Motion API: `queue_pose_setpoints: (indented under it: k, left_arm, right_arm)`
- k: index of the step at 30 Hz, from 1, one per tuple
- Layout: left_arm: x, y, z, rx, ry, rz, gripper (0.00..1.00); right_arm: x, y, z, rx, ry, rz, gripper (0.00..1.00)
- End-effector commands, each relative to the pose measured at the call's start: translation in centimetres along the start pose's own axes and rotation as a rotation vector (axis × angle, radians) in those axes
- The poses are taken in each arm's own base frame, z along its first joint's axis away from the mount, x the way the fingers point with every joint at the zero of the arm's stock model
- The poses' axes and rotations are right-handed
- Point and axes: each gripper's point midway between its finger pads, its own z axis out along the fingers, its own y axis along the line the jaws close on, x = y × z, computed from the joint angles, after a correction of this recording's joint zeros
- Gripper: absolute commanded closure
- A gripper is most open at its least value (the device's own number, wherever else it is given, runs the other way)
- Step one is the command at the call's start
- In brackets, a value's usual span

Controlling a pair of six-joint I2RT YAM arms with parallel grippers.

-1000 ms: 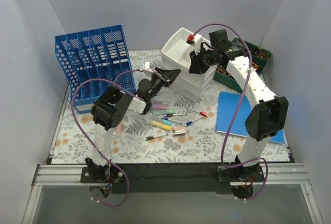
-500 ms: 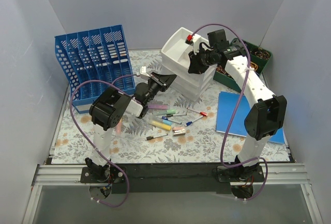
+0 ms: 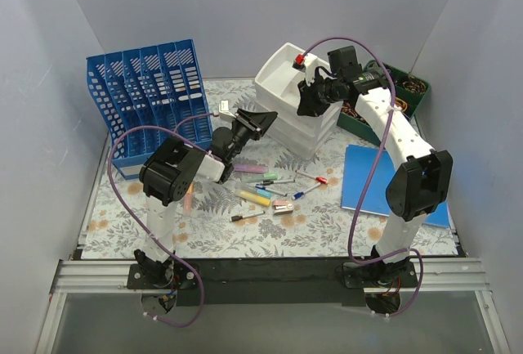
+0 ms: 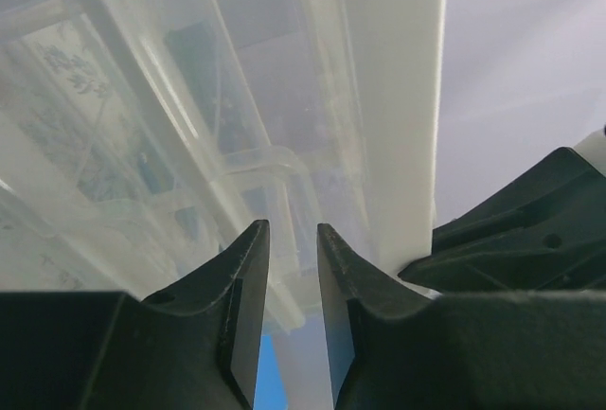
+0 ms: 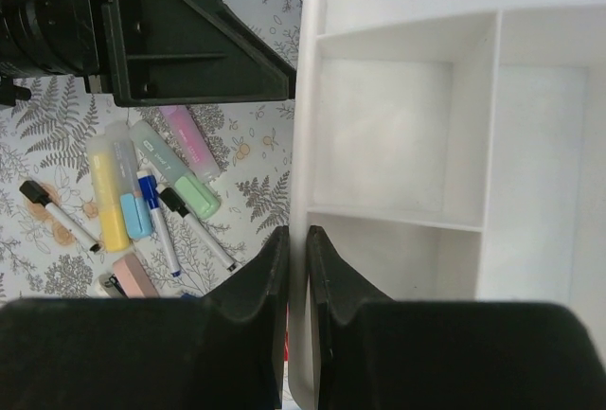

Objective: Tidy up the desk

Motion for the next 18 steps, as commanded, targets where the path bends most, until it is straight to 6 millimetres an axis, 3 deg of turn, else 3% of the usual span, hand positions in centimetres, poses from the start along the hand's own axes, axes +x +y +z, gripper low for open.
queue_pose_setpoints:
  k: [1, 9, 18]
  left_arm:
    - [-2.2, -14.3, -1.9, 0.505, -0.036, -0.109, 0.72]
    - [-2.1, -13.3, -0.8, 0.463, -0.022, -0.128, 0.61]
    - [-1.4, -12.8, 0.0, 0.464, 0.007, -0.165, 0.58]
  right_arm:
    - [1.0, -0.5, 0.9, -0.015, 0.032, 0.053, 0.97]
    - [1.1, -0.5, 0.9, -0.021, 0.033, 0.056, 0.96]
    - [0.9, -0.2, 0.8, -0.031, 0.027, 0.055, 0.96]
